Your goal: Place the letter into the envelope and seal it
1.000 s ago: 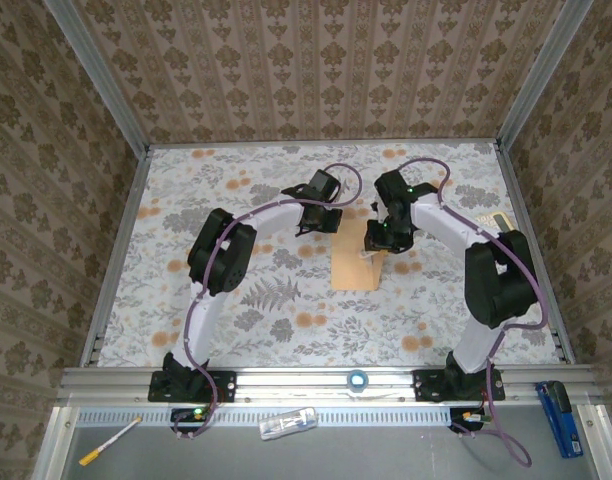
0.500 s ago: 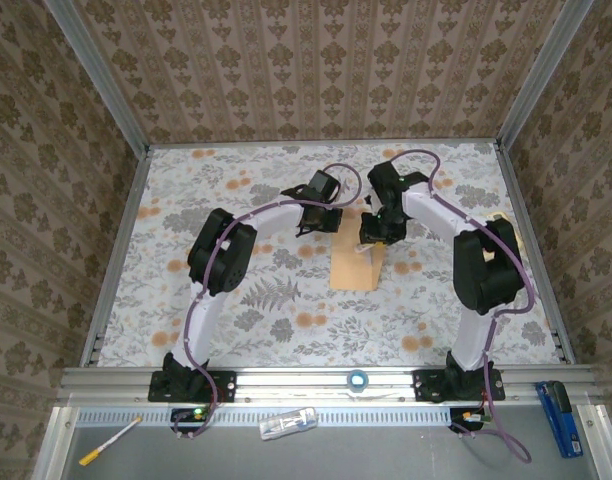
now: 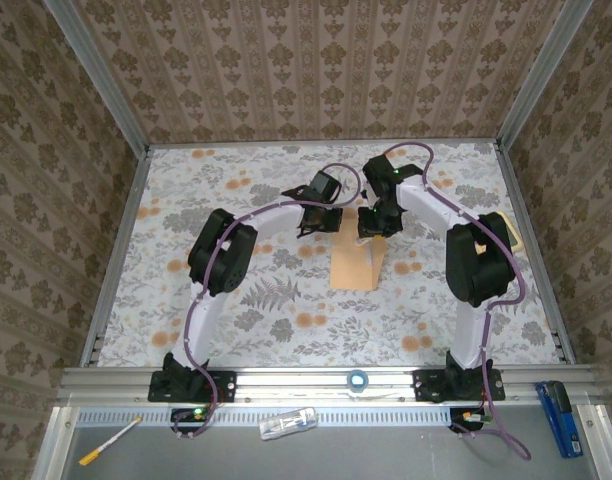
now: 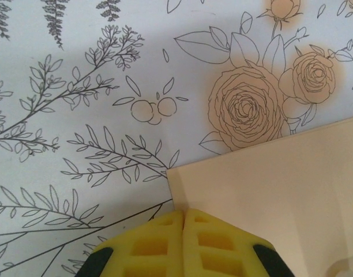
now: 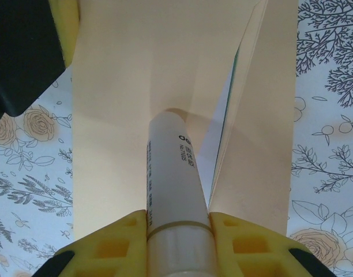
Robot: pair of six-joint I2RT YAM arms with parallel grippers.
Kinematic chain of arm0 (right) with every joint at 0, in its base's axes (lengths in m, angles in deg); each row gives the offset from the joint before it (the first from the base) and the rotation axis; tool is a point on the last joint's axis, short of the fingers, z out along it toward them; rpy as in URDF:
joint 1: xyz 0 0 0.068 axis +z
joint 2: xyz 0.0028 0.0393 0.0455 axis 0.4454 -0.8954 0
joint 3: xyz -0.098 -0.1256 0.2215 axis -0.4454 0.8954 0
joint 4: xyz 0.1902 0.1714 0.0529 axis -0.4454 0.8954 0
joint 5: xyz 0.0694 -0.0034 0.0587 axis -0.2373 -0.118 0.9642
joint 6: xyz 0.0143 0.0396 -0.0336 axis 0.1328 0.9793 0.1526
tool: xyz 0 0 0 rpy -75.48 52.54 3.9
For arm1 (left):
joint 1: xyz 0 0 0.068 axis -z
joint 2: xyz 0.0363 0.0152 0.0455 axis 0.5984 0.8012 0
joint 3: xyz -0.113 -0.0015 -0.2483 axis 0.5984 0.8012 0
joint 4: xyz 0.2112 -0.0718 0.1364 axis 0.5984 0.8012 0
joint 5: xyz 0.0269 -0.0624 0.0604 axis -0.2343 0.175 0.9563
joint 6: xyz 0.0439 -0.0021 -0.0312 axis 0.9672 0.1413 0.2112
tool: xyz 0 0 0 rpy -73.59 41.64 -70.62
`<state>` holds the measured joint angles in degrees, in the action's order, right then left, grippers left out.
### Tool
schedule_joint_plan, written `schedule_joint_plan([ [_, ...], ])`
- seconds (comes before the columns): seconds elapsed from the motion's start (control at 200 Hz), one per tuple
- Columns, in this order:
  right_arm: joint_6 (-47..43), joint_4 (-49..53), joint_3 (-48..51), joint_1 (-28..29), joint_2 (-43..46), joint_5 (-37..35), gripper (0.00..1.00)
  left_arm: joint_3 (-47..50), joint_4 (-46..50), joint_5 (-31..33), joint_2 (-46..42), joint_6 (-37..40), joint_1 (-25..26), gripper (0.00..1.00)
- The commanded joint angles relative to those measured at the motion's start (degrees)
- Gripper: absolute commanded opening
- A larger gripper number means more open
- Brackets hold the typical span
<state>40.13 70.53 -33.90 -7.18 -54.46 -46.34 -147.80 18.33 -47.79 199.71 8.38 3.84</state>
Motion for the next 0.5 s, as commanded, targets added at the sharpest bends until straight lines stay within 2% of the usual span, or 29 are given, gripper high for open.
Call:
schedule_joint_plan([
  [0.0, -1.45, 3.69, -0.32, 0.69, 0.14, -1.67, 0.19, 2.52, 5.0, 2.04, -0.1, -3.77, 1.05, 0.0],
  [0.495, 1.28, 4.1, 6.46, 3.15, 5.88, 1.65, 0.18, 4.33, 5.38, 4.19, -0.62, -10.62, 2.35, 0.0],
])
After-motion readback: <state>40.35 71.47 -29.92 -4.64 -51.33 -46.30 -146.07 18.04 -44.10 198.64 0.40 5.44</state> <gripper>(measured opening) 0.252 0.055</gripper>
